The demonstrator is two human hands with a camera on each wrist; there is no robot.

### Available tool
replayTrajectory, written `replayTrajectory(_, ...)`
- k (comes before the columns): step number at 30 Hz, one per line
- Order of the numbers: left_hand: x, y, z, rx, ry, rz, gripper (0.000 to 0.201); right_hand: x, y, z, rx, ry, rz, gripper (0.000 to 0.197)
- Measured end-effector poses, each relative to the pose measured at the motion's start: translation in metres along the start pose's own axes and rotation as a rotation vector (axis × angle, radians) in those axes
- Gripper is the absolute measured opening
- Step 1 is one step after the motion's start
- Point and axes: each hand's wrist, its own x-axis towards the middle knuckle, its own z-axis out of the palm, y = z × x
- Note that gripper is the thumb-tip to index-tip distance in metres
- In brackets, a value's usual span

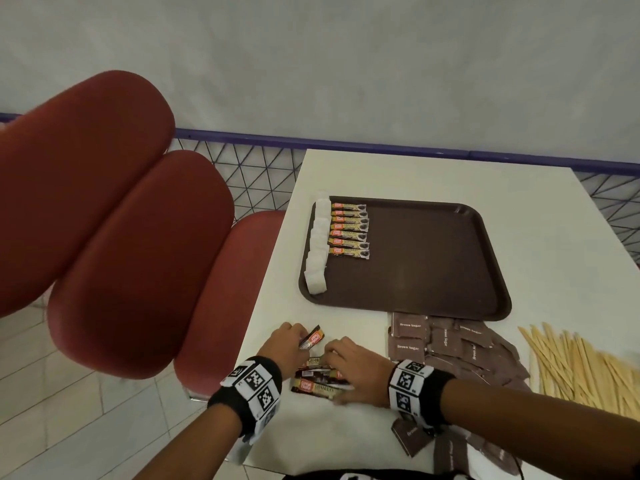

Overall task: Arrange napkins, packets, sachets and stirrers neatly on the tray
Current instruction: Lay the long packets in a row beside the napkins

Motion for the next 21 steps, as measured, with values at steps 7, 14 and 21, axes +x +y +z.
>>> replayTrajectory(7,-0.008,-0.007,0.003,-0.061,0.03,0.047,0.054,0.01,0.011,-0.018,-0.019,0.066,0.027,0.057)
replayTrajectory(14,-0.022,-0.008,0.008,0.256,-0.059,0.125,0.1,-0.01,0.023,-0.02,-0.147,0.024,0.143,0.053)
replayTrajectory(21,-0.009,-0.001,0.013,0.36,0.06,0.167,0.071,-0.001,0.022,-0.03,-0.241,-0.052,0.253,0.046)
